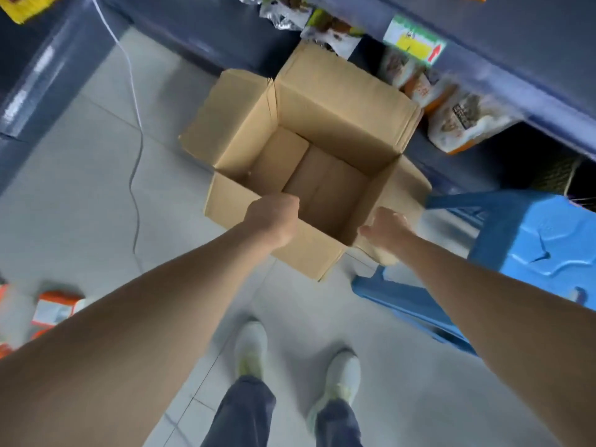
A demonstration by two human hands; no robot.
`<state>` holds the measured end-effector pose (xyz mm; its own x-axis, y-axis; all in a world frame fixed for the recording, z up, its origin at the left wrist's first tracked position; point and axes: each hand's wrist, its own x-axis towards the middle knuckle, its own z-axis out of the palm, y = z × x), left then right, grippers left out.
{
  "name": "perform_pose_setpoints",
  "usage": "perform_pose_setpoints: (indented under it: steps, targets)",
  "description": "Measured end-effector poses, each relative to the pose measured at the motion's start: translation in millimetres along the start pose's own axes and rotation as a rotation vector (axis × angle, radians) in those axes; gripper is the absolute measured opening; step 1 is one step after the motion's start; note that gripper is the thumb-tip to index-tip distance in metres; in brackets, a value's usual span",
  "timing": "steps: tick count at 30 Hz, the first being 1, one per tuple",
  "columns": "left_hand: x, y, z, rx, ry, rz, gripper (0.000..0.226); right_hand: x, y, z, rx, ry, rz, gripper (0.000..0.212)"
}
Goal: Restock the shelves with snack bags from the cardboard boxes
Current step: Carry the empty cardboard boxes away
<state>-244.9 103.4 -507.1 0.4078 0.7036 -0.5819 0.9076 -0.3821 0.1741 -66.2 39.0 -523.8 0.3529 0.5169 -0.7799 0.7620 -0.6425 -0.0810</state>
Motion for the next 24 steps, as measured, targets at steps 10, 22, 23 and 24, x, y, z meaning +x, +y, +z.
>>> perform_pose_setpoints:
  steps: [10,22,23,24]
  targets:
    - [81,-6,100,-0.089,-0.144,-0.101,0.053,122,3,65,0.316,-0.059,0.246,0.049]
    - [33,-29,28,-0.154,-0.119,-0.372,0.037,23,-57,37,0.34,-0.173,0.12,0.025]
    - [24,-31,16,-0.156,-0.115,-0.389,0.038,6,-59,34,0.254,-0.238,0.059,0.027]
    - [15,-34,6,-0.138,-0.11,-0.406,0.035,-15,-66,26,0.19,-0.229,0.045,0.022]
